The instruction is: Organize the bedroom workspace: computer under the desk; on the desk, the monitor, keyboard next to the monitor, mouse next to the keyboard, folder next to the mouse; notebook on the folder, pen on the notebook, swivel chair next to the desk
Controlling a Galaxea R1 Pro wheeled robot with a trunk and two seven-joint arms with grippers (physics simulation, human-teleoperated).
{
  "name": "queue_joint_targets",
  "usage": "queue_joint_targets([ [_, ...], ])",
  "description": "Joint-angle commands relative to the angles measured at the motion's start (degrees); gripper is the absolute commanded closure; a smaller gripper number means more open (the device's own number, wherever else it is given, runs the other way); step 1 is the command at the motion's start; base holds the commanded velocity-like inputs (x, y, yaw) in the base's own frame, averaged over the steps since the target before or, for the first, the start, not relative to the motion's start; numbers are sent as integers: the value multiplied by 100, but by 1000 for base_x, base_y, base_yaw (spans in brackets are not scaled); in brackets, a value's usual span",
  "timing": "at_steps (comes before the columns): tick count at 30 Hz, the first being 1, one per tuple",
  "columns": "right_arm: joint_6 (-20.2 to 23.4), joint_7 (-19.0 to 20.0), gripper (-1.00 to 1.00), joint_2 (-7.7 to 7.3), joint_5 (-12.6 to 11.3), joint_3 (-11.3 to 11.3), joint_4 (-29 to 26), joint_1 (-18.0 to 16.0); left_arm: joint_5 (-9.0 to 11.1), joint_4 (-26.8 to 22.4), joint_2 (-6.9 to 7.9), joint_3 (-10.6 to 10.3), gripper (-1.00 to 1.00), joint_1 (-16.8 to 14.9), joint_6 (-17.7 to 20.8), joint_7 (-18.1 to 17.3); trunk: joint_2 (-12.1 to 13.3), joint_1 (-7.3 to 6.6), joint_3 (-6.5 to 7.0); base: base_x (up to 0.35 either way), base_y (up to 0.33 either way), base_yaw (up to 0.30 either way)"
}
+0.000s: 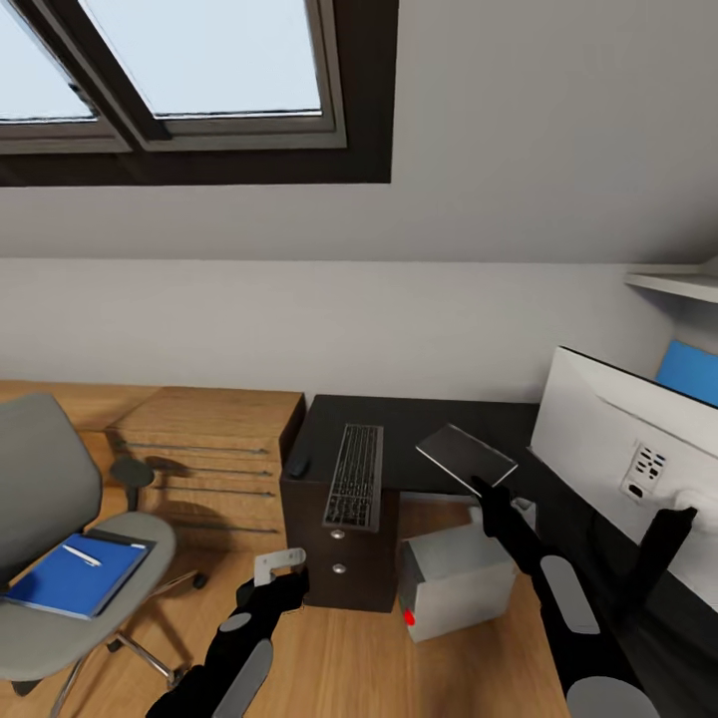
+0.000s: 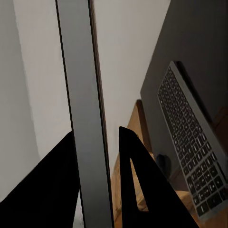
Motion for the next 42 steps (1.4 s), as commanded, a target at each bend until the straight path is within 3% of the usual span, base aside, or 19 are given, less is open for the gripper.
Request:
queue_joint_targets([
  [1, 50, 5, 100, 6, -53, -32, 36, -7, 48, -9, 8, 6, -100, -6, 12, 51, 36, -19, 11, 332, 0, 0],
  [5, 35, 2, 100, -3, -57, -40, 199, -7, 54, -10, 10, 159, -100, -6, 14, 51, 197, -106, 83, 332, 0, 0],
  [9, 8, -5, 100, -7, -55, -44, 328, -8, 62, -11, 11, 461, -100, -6, 19, 48, 277, -150, 118, 332, 0, 0],
  [14, -105, -15, 100, -9, -52, -46, 433, -11, 73, -11, 5, 1116, -100, -6, 31, 38, 277, -150, 118, 332, 0, 0],
  [16, -231, -17, 100, -9, -54, -52, 587, -15, 76, -17, -4, 1546, -100, -6, 40, 33, 277, -150, 118, 265, 0, 0],
  [24, -801, -18, 100, 11, -68, -88, 990, -16, 77, -227, -6, 1639, -100, -6, 48, 38, 277, -150, 118, 52, 0, 0],
  [42, -857, -18, 100, 116, -70, -88, 1296, -16, 77, -327, -5, 1646, -100, -6, 51, 43, 277, -150, 118, 1, 0, 0],
])
